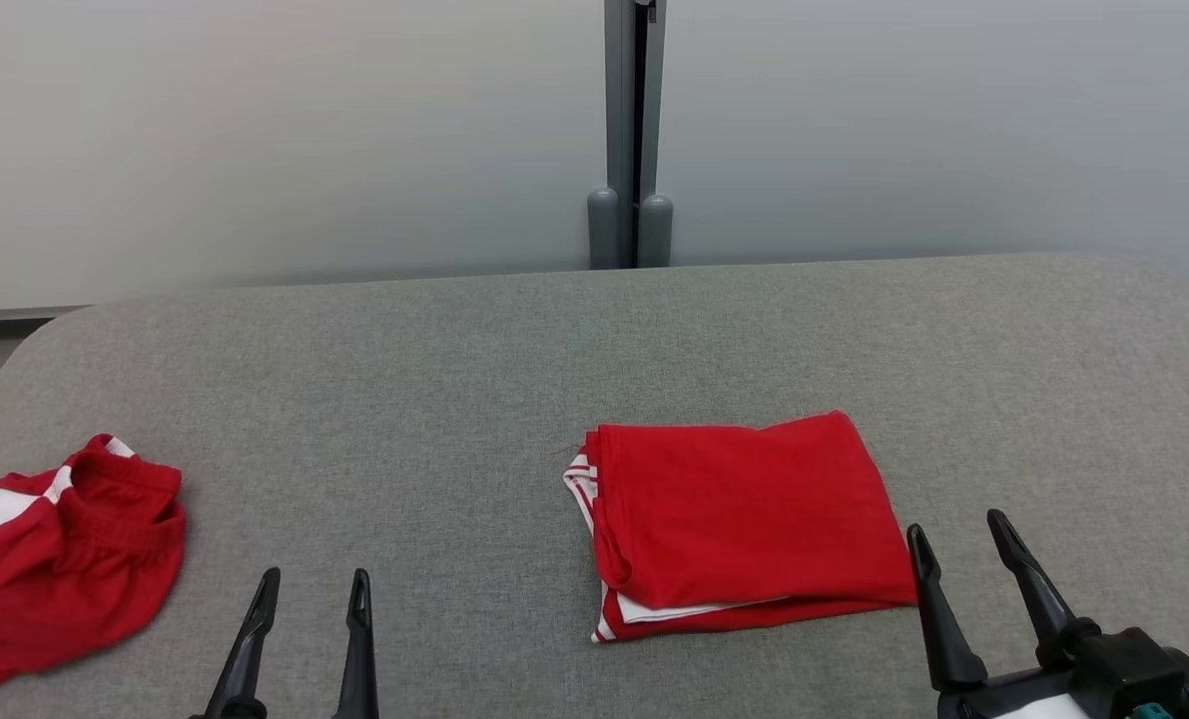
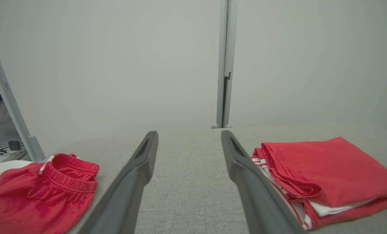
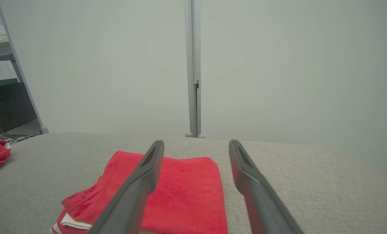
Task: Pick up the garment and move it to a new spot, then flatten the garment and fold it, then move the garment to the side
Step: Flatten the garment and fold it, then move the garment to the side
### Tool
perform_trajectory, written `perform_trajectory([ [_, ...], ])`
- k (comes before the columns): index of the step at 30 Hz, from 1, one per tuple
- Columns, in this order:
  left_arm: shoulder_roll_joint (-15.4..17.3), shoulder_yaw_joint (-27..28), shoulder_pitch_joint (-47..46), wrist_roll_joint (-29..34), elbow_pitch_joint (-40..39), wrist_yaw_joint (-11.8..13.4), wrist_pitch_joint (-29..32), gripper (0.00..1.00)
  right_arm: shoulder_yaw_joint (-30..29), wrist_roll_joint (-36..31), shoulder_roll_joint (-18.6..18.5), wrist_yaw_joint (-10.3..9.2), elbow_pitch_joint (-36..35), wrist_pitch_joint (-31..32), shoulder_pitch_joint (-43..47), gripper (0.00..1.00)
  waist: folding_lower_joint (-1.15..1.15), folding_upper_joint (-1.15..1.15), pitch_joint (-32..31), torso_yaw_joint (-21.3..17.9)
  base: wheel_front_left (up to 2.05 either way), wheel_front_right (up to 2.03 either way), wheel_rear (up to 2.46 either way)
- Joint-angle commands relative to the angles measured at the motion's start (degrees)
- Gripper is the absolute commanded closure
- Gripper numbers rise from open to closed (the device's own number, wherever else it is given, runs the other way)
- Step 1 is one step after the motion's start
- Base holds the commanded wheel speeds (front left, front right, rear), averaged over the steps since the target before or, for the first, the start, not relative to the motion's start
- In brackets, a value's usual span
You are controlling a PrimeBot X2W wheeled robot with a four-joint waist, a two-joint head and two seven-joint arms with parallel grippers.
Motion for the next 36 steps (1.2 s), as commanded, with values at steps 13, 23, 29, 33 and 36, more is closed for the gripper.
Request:
perform_trajectory([
  [13,0.18,0.05,-0.58,1.69,0.29,0.47,0.00,0.00,-0.43,-0.34,0.80,-0.02,0.19,-0.32,0.22,0.00,0.00,-0.01,0.24,1.33,0.00,0.00,0.00],
  [23,0.18,-0.30,-0.71,2.27,0.27,0.69,0.00,0.00,-0.90,-0.18,1.15,-0.02,1.00,-0.32,0.30,0.00,0.00,-0.01,0.20,1.63,0.00,0.00,0.00],
  [29,0.18,-0.42,-1.18,2.22,0.39,0.45,0.00,0.00,-1.22,-0.46,1.33,-0.02,0.95,-0.32,0.24,0.00,0.00,-0.01,0.66,1.81,0.00,0.00,0.00],
  [33,0.18,-0.64,-1.52,2.21,0.34,0.30,0.00,0.00,-0.58,-0.57,0.82,-0.02,1.94,-0.32,0.23,0.00,0.00,-0.01,1.49,2.15,0.00,0.00,0.00],
  [36,0.18,-0.93,-1.89,2.02,0.58,0.07,0.00,0.00,0.06,0.47,-0.16,-0.02,4.20,-0.30,-1.18,0.00,0.00,-0.01,2.32,2.32,0.00,0.00,0.00],
])
